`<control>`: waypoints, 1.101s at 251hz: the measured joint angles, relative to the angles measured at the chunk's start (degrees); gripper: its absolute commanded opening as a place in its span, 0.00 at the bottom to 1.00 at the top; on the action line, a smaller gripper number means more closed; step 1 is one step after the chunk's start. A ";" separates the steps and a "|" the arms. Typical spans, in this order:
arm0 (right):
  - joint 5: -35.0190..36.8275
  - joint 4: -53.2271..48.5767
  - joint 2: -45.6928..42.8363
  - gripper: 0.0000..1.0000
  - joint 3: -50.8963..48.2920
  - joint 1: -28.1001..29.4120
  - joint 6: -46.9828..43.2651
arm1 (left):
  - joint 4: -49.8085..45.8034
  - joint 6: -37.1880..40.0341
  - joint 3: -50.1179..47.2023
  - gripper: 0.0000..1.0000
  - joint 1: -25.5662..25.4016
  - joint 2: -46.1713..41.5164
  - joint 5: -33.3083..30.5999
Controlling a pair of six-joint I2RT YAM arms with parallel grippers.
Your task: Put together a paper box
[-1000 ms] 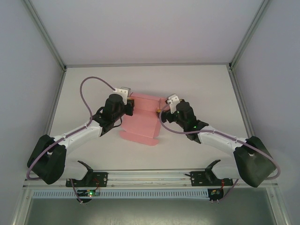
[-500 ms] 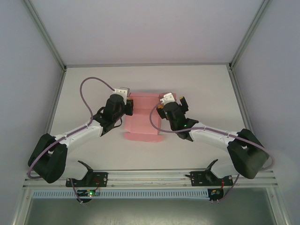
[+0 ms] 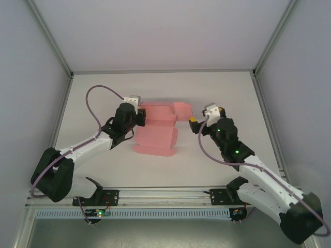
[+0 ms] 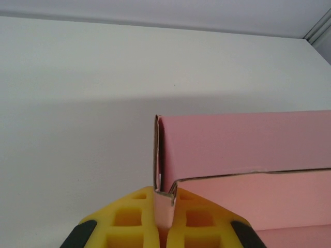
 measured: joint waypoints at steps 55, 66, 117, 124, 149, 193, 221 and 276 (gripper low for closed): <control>-15.06 -0.35 -3.34 0.92 -1.62 -16.83 8.26 | 0.04 -0.44 -0.07 0.01 0.74 -1.33 2.01; -18.05 -0.44 -1.73 0.90 -1.42 -19.50 9.44 | 0.07 -0.44 -0.07 0.01 0.74 -1.62 2.38; -36.63 -0.70 12.74 0.81 2.73 -22.93 12.11 | 0.07 -0.44 -0.28 0.01 0.74 -2.34 3.74; -39.45 -0.66 14.73 0.80 3.54 -22.82 12.07 | 0.09 -0.44 -0.37 0.01 0.74 -2.38 3.74; -46.49 -0.52 19.54 0.78 6.10 -21.62 11.98 | 0.09 -0.44 -0.72 0.01 0.74 -2.38 3.93; -55.10 -0.24 23.39 0.77 9.16 -17.07 10.32 | 0.04 -0.48 -0.85 0.01 0.85 -2.38 3.72; -57.33 -0.28 24.63 0.76 10.16 -14.67 9.09 | 0.07 -0.48 -0.87 0.01 0.96 -2.40 3.72; -57.77 -0.37 27.39 0.74 12.39 -11.23 7.58 | 0.04 -0.48 -0.87 0.01 1.01 -2.38 3.69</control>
